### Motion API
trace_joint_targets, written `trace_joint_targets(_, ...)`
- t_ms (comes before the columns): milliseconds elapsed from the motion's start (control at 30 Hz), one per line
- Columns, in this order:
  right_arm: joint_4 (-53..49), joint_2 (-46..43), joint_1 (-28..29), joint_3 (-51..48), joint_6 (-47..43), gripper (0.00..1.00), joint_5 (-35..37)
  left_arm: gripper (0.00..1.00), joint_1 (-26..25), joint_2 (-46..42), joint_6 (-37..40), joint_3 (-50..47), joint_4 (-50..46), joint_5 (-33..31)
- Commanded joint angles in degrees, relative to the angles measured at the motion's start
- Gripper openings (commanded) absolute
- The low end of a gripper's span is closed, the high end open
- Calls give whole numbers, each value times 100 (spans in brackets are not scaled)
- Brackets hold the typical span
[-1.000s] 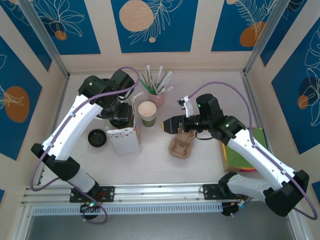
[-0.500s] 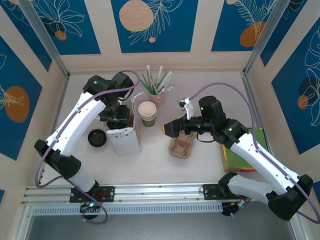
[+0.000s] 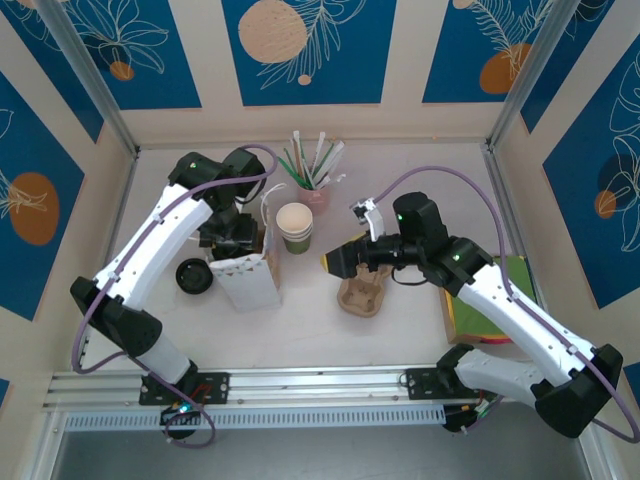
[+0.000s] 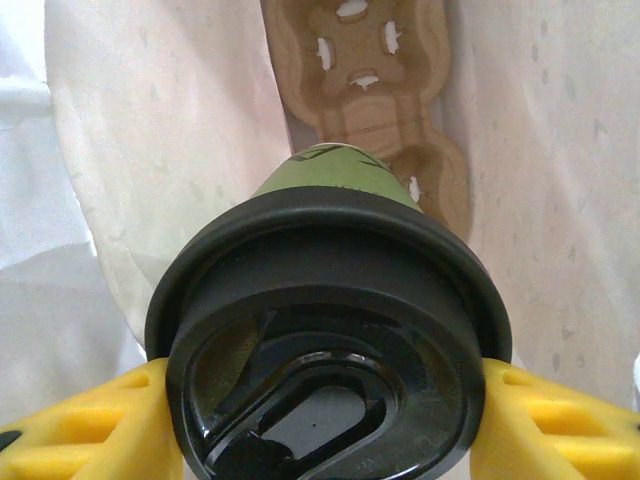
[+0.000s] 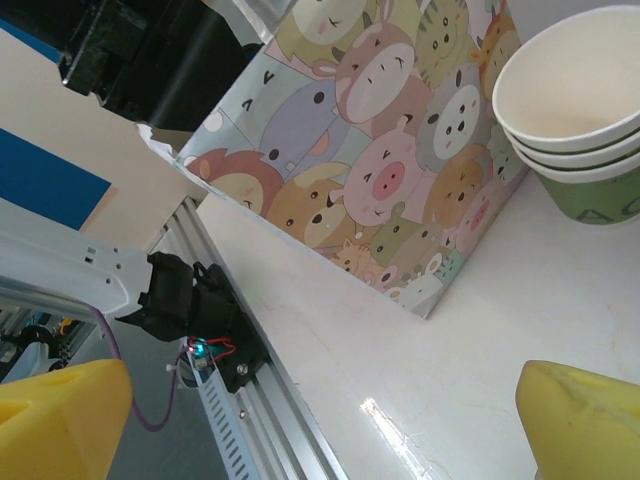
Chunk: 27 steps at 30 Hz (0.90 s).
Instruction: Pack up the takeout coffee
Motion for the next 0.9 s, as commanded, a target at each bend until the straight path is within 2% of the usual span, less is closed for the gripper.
trace_joint_targets(0,15,47,39,109,-160,99,-64,59,75,131,-66,26,-294,130)
trace_joint_targets(567,-46,2,197,96,-272,99,112,59,195,694,142,520,-423,214)
trace_joint_targets(867,-23,-5,197,78,-290,99,141,59,240,722,-60,434,-448,248)
